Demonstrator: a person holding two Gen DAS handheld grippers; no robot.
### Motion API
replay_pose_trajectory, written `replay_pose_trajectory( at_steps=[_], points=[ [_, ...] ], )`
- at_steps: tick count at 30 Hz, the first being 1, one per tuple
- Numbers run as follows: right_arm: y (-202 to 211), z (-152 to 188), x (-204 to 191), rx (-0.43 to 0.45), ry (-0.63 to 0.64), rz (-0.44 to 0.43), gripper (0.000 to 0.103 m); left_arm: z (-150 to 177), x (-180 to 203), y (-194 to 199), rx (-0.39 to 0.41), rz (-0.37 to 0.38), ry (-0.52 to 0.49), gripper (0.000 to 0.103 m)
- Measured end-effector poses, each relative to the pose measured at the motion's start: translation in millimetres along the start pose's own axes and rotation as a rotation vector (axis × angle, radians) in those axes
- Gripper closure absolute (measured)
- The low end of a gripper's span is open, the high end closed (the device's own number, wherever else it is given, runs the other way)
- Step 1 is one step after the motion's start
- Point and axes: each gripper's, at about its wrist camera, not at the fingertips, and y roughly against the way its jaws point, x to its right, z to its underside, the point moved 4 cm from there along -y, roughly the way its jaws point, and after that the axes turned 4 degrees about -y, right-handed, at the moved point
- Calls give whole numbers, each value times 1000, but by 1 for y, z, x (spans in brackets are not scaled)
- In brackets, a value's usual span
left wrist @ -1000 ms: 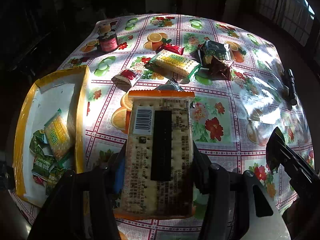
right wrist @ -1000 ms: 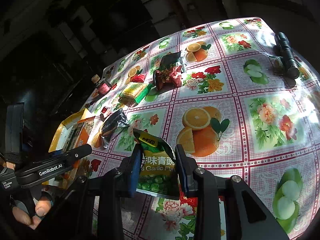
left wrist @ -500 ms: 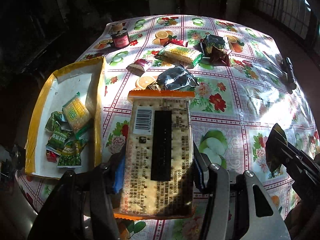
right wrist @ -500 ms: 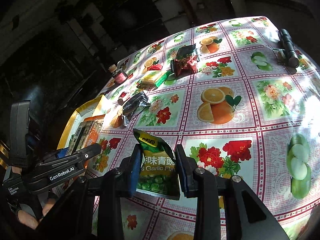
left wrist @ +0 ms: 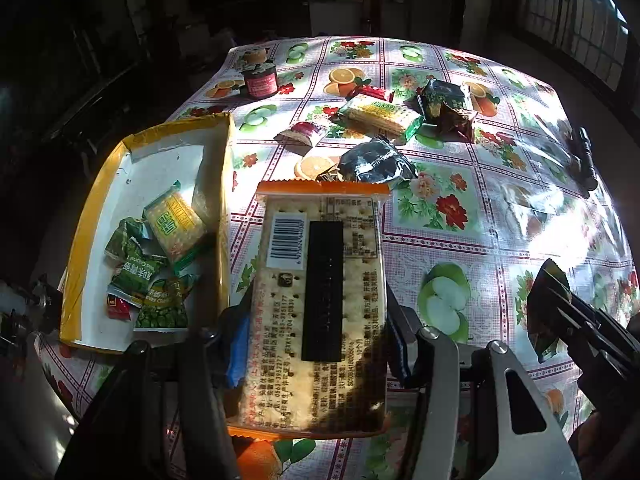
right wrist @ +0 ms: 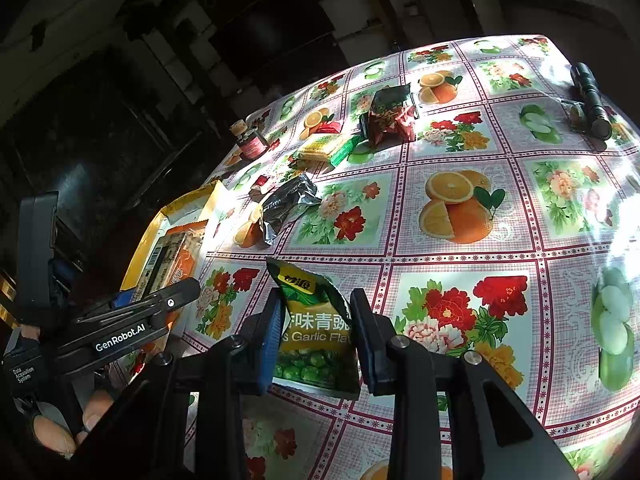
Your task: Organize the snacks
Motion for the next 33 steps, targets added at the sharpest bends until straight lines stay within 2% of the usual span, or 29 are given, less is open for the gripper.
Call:
replay_pose_trajectory(
  at_steps=[17,33],
  points=[
    [-15,6,-24,-36,35,-32,70,-2,-30,-2,-1,-18,61,48],
    [-37,-1,-62,-65,103,-81,70,-5,-60,-9,-9,-37,113,47]
  ],
)
